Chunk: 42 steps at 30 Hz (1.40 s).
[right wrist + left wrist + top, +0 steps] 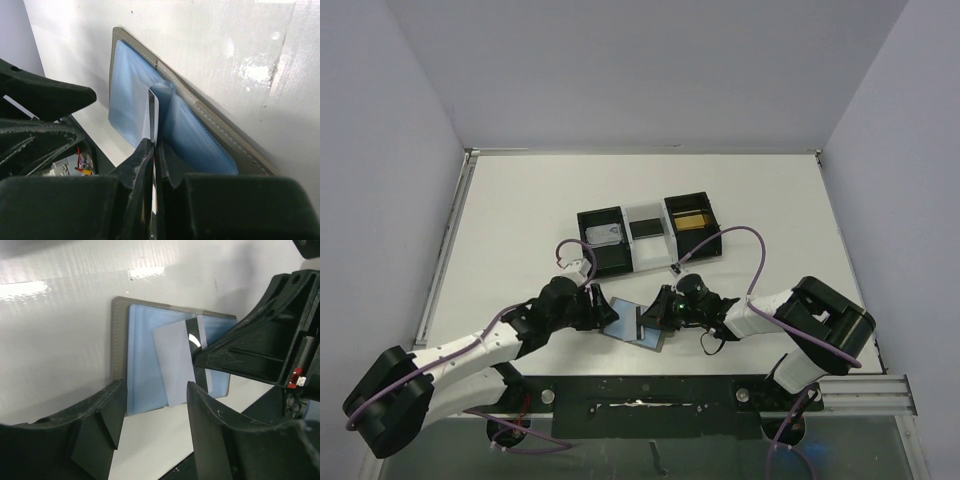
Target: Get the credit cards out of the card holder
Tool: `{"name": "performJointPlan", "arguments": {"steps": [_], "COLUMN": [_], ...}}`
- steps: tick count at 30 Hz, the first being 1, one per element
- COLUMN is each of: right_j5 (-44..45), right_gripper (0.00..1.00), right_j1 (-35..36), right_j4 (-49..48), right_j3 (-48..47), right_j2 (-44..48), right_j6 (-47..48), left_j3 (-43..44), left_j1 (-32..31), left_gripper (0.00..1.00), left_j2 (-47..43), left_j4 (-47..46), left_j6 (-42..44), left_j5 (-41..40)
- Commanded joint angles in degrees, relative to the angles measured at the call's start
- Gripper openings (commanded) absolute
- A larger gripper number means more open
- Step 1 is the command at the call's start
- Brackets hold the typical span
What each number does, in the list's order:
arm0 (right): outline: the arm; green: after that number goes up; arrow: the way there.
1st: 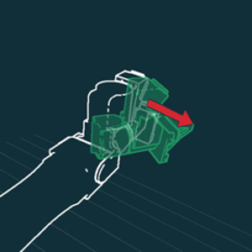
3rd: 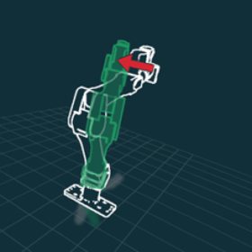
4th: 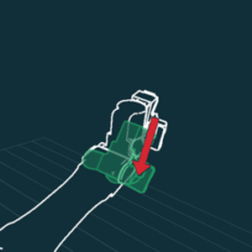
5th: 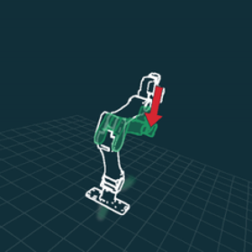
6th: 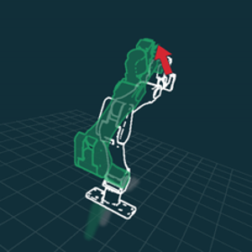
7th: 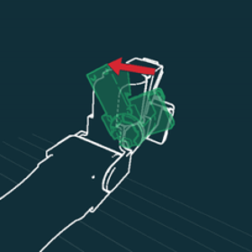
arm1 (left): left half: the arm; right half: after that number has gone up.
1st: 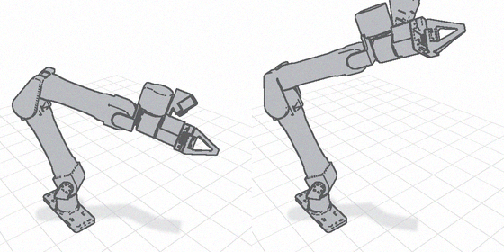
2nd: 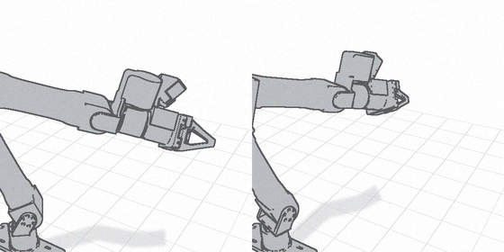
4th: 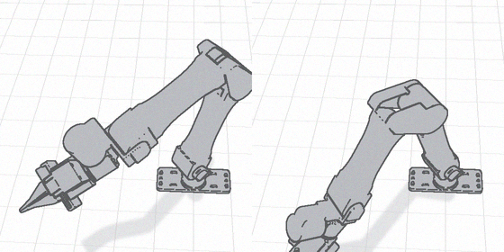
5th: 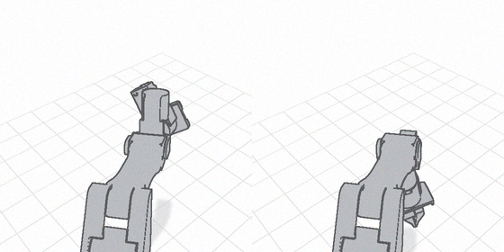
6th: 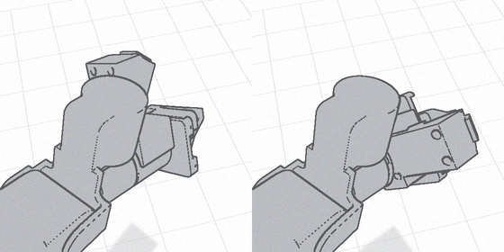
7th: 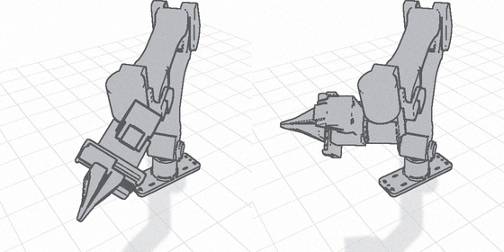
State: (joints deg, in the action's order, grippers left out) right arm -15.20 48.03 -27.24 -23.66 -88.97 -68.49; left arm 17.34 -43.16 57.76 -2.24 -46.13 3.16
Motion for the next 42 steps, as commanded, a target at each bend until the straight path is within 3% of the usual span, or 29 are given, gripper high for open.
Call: {"name": "performJointPlan", "arguments": {"steps": [1,8,15,21,23,28,35,36,39,42], "right_j5": [4.2,4.3,4.3,4.1,5.3,8.4,6.8,6.4,6.1,5.9], "right_gripper": [0.00,0.00,0.00,0.00,0.00,0.00,0.00,0.00,0.00,0.00], "right_j1": [-0.3,-0.4,-0.4,-0.4,-0.4,-1.0,-2.1,-2.1,-2.1,-2.1], "right_j4": [2.6,1.2,1.4,3.5,5.6,10.3,8.2,7.8,7.4,6.9], "right_j3": [0.8,1.8,2.7,2.6,2.6,4.0,4.9,4.6,3.8,3.7], "right_j2": [-0.6,-0.5,0.8,4.7,6.7,11.0,10.7,10.1,8.3,7.0], "right_j6": [0.9,0.1,0.1,0.1,0.2,0.0,0.8,1.0,1.1,0.7], "left_j3": [3.2,4.0,2.9,1.0,-0.1,-1.6,-4.8,-5.3,-4.9,-3.6], "left_j1": [-0.3,-0.3,-0.3,-0.3,-0.3,-0.3,-0.3,-0.3,-0.3,-0.3], "left_gripper": [0.48,0.41,0.37,0.06,0.00,0.00,0.00,0.05,0.39,0.48], "left_j2": [3.3,11.1,8.6,8.5,8.3,6.8,-0.8,-1.8,-3.2,-1.5], "left_j4": [-4.3,-2.6,-3.4,-6.0,-9.3,-10.7,-6.8,-7.3,-6.7,-6.9], "left_j6": [1.4,1.7,1.1,-0.4,-1.7,-3.3,-6.9,-6.6,-4.2,-1.1], "left_j5": [6.2,3.8,2.7,4.1,5.7,6.5,2.2,3.0,4.2,5.3]}}
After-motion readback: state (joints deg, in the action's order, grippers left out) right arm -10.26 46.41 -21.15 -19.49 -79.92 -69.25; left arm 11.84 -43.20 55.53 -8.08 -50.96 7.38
